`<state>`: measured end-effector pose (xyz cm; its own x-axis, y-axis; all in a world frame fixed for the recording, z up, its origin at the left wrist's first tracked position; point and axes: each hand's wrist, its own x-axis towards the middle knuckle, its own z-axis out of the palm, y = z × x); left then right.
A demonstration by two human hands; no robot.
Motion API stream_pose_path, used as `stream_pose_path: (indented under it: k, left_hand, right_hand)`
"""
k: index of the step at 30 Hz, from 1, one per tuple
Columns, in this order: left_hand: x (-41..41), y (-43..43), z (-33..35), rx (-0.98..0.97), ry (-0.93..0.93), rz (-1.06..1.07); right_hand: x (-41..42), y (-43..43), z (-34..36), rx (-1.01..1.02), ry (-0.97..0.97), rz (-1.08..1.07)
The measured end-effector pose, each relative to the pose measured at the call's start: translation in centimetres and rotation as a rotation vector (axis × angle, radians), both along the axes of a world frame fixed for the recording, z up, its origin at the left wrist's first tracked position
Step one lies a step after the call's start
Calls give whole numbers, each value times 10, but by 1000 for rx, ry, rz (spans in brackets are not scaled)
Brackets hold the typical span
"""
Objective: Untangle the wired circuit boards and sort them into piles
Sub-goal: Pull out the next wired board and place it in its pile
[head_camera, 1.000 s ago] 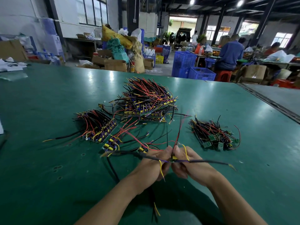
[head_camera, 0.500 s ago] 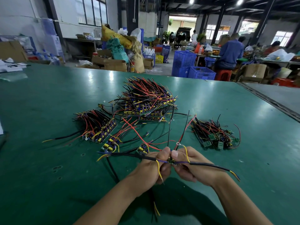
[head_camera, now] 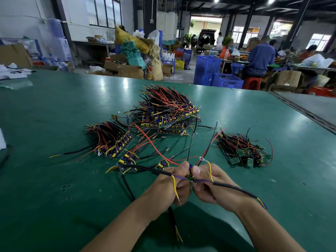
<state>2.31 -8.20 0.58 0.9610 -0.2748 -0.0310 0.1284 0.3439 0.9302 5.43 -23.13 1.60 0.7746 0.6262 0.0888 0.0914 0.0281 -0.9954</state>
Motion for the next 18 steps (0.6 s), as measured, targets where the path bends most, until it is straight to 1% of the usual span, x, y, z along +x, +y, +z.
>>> stream_pose_path:
  k: [2,3,4,7,10,12,14,17,18]
  left_hand:
    - [-3,0,8,-91,78,-16]
    - [-3,-1,8,-126,84,-13]
    - [-3,-3,8,-141,81,-12]
    - [0,-5,7,-128,63,-26]
    - [5,-6,3,-129,83,21]
    - [9,-6,-1,-55,64,100]
    - [14,-6,-6,36,45,234]
    - [27,-4,-16,119,73,440]
    - [31,-3,-19,165,83,494]
  right_hand:
    - [-2,4,0,135,-2,28]
    - [-3,5,-1,183,-8,40]
    - [-3,6,-1,194,-9,29]
    - [-2,3,-4,86,-12,-71]
    - [1,4,-8,121,-5,-90]
    - [4,7,-9,175,11,-100]
    - [7,11,-8,197,47,-142]
    - [15,14,-14,108,116,-332]
    - [17,15,-18,110,161,-393]
